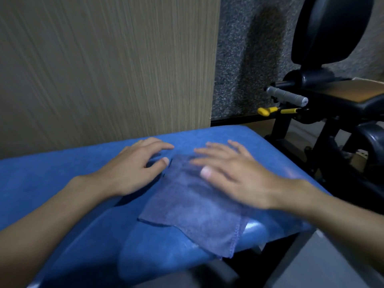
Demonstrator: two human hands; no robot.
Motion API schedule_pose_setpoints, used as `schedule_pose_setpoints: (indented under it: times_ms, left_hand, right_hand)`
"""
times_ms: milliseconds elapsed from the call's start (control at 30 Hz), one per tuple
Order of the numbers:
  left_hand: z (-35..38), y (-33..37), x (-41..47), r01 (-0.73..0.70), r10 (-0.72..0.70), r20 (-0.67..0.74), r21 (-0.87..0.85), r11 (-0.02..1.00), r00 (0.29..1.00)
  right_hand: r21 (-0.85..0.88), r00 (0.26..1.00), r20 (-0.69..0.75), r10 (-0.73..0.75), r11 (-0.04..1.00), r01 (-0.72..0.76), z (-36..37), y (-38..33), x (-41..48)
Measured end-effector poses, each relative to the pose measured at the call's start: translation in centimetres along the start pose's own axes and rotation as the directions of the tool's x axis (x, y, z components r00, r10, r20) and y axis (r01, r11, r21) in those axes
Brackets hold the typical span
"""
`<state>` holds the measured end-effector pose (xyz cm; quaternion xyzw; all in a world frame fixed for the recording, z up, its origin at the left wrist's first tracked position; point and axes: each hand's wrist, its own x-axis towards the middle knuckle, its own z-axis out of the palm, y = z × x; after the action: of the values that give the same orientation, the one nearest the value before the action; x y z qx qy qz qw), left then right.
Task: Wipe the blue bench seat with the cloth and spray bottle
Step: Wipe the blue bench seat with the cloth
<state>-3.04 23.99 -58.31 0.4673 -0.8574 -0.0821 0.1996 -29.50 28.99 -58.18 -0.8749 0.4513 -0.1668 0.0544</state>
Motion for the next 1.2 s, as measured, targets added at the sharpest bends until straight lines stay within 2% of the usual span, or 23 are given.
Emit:
schedule_pose_setpoints:
  times_ms: [67,100,167,233,367,467,633,733,867,967,1067,1200]
  left_hand:
    - [0.4,4.6,-0.4,-0.132,0.129,0.041,0.090,0.987,0.991]
    - [0.8,6.5,-0.9,-0.187,0.174,0.106,0.132,0.973,0.979]
    - [2.8,9.2,-0.7,-0.234,0.174,0.262,0.222,0.947,0.949]
    - [4.4,10.2,-0.8,-0.237,0.133,0.368,0.255,0.937,0.920]
    - [4.7,8.7,0.3,-0.207,0.085,0.382,0.290,0.935,0.920]
    - [4.5,6.3,2.9,-0.116,0.000,0.359,0.301,0.946,0.933]
    - [3.5,-1.2,8.9,0.232,-0.303,0.186,0.328,0.916,0.935]
    - [3.9,-2.2,9.4,0.259,-0.329,0.160,0.348,0.901,0.931]
    - [4.3,1.7,6.5,0.167,-0.249,0.229,0.325,0.931,0.941]
    - [4.5,6.4,2.5,-0.072,-0.046,0.326,0.342,0.937,0.944]
    - [4.6,10.2,-1.2,-0.270,0.138,0.418,0.275,0.923,0.898]
    - [4.2,9.8,-1.7,-0.286,0.159,0.417,0.262,0.922,0.895]
  right_hand:
    - [0.051,0.979,-0.119,0.164,0.986,-0.159,-1.1,3.8,-1.3]
    - [0.043,0.965,-0.124,0.230,0.973,-0.226,-1.2,5.1,-1.6]
    - [-0.005,0.949,-0.045,0.313,0.950,-0.314,-0.9,7.7,-1.7]
    - [-0.071,0.942,0.039,0.334,0.941,-0.331,-0.5,8.1,-2.2]
    - [-0.107,0.951,0.032,0.307,0.947,-0.302,-0.2,7.6,-2.9]
    - [-0.119,0.951,0.008,0.310,0.944,-0.307,0.0,7.1,-3.5]
    - [-0.126,0.953,0.004,0.303,0.945,-0.301,0.1,7.3,-3.3]
    - [-0.137,0.954,-0.001,0.299,0.945,-0.296,0.2,7.4,-3.1]
    - [-0.116,0.955,-0.008,0.295,0.949,-0.294,0.4,7.7,-3.1]
    - [-0.099,0.953,-0.027,0.301,0.948,-0.302,0.4,7.7,-3.1]
    - [-0.076,0.950,-0.035,0.312,0.947,-0.313,0.2,7.6,-3.1]
    - [-0.127,0.943,-0.004,0.334,0.935,-0.332,-0.4,6.7,-3.2]
